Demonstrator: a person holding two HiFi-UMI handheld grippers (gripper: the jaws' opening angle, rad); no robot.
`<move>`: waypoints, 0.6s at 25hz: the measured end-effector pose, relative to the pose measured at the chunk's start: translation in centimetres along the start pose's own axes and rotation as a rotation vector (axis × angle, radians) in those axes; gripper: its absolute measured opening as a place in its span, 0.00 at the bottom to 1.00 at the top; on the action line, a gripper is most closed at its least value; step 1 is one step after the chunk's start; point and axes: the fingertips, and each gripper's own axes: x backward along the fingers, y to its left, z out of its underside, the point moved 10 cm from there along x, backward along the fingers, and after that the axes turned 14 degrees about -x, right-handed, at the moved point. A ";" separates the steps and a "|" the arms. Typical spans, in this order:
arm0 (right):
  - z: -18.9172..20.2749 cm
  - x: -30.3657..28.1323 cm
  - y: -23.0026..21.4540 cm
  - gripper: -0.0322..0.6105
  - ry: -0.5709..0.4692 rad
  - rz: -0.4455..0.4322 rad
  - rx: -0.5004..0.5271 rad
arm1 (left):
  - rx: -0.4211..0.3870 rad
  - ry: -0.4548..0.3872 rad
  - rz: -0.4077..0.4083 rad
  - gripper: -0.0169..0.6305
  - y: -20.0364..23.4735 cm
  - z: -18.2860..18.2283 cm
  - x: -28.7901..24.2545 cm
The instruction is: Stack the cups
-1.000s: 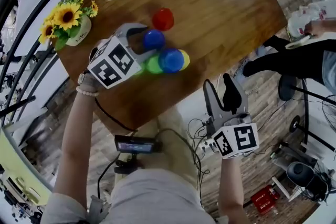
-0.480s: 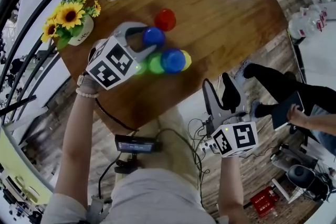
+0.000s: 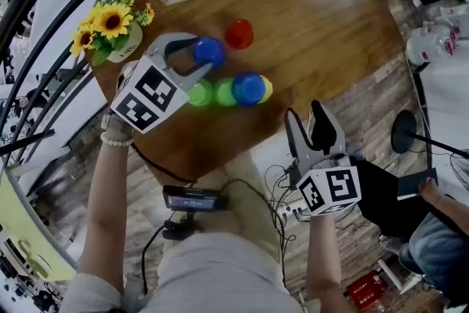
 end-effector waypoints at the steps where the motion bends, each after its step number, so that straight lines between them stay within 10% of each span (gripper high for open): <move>1: -0.1 -0.1 0.1 0.40 -0.001 -0.003 0.001 | 0.005 0.000 -0.003 0.32 0.0 0.0 0.4; 15: -0.6 -1.0 0.7 0.40 0.006 -0.041 0.024 | -0.014 -0.002 0.007 0.32 -1.4 -1.7 4.1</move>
